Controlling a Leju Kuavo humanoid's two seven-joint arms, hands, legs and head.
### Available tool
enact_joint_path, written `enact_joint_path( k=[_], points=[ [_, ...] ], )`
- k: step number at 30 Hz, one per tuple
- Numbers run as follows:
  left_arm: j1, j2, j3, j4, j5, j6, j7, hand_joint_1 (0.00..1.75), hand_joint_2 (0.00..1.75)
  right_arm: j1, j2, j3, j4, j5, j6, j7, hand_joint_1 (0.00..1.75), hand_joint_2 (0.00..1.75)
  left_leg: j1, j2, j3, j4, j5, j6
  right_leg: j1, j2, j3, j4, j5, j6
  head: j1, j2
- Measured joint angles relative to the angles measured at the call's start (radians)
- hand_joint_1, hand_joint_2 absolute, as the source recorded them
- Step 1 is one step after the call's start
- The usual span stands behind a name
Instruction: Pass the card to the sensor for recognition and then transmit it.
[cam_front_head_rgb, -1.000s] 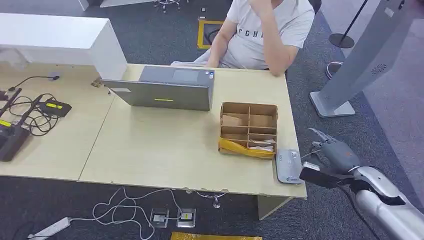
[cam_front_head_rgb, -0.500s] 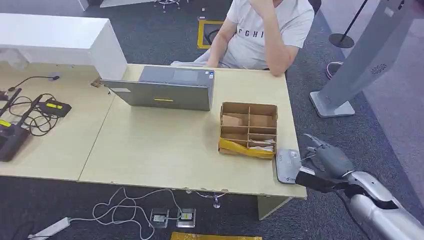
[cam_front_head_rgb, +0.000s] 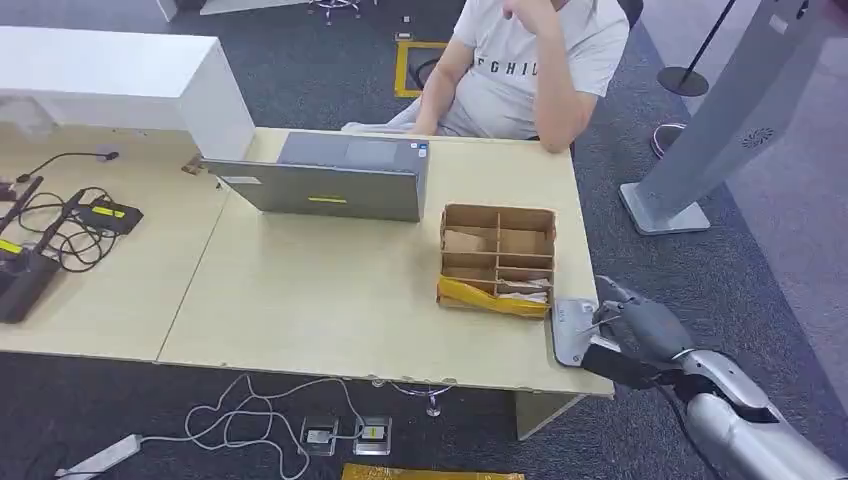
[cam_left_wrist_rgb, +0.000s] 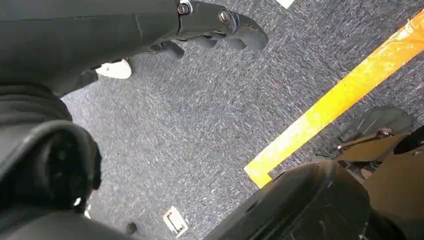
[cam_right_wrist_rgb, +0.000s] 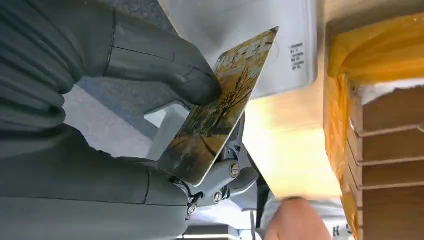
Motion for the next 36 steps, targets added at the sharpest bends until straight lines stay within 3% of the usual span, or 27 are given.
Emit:
enact_joint_path(
  k=[28, 32, 36],
  points=[
    [-0.006, -0.006, -0.002, 0.0, -0.046, -0.012, 0.004, 0.0, 0.0, 0.032, 0.023, -0.013, 0.045, -0.012, -0.063, -0.012, 1.75, 1.75, 0.0, 0.0, 0.001, 0.0, 0.0, 0.0, 0.0, 0.0, 0.001, 0.0, 0.0, 0.0, 0.0, 0.0],
    [-0.006, -0.006, -0.001, 0.0, -0.033, -0.029, 0.003, 0.0, 0.0, 0.002, 0.002, -0.047, 0.039, -0.006, -0.044, 0.01, 1.75, 1.75, -0.001, 0.0, 0.001, 0.0, 0.0, 0.0, -0.001, 0.0, 0.001, 0.0, 0.0, 0.0, 0.0, 0.0],
    [-0.004, -0.006, 0.002, 0.0, 0.047, -0.061, -0.021, 0.0, 0.0, -0.039, -0.026, -0.093, 0.016, -0.001, -0.024, 0.017, 1.75, 1.75, -0.001, 0.0, 0.0, 0.0, 0.0, 0.0, -0.001, 0.0, 0.001, 0.0, 0.0, 0.001, 0.0, 0.0]
  ],
)
